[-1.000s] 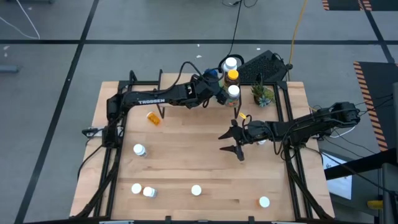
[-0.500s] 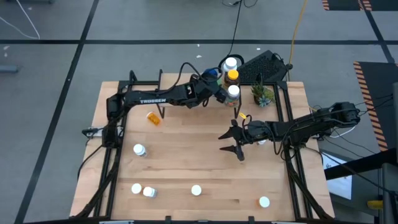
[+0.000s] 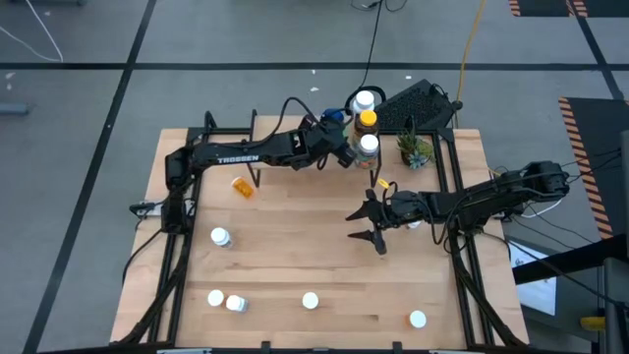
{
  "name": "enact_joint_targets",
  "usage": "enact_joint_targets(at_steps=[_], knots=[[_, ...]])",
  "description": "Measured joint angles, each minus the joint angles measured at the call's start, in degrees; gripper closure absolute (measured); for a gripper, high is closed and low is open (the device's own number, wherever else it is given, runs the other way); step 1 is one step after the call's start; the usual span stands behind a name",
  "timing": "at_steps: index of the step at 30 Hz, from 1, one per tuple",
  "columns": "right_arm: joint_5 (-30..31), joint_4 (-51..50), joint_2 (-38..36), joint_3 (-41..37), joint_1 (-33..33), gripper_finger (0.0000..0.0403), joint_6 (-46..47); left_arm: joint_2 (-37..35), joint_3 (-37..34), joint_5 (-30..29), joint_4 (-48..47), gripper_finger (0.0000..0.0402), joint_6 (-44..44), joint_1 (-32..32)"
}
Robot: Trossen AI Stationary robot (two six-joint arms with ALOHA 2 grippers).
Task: Pick and place medicine bottles onto shelf by color
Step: Put the light green pill bottle on the shelf
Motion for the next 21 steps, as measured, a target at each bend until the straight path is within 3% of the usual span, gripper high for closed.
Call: enact_joint_targets(at_steps=[10,15,21], knots=[[0.1,-0.3,0.0,0.0,-0.2,0.017,-0.2,-1.9,0.0,9.5,-1.3,0.0196,7.2,2.6],[0.1,-0.3,0.0,0.0,-0.2,0.017,0.0,-1.7,0.0,13.4,-1.8,0.0173,9.4,4.6],[0.1,-0.3,0.0,0.0,-0.2,0.017,-0.2,-1.6,0.0,13.6,-1.9,0.0163,14.4,5.1]])
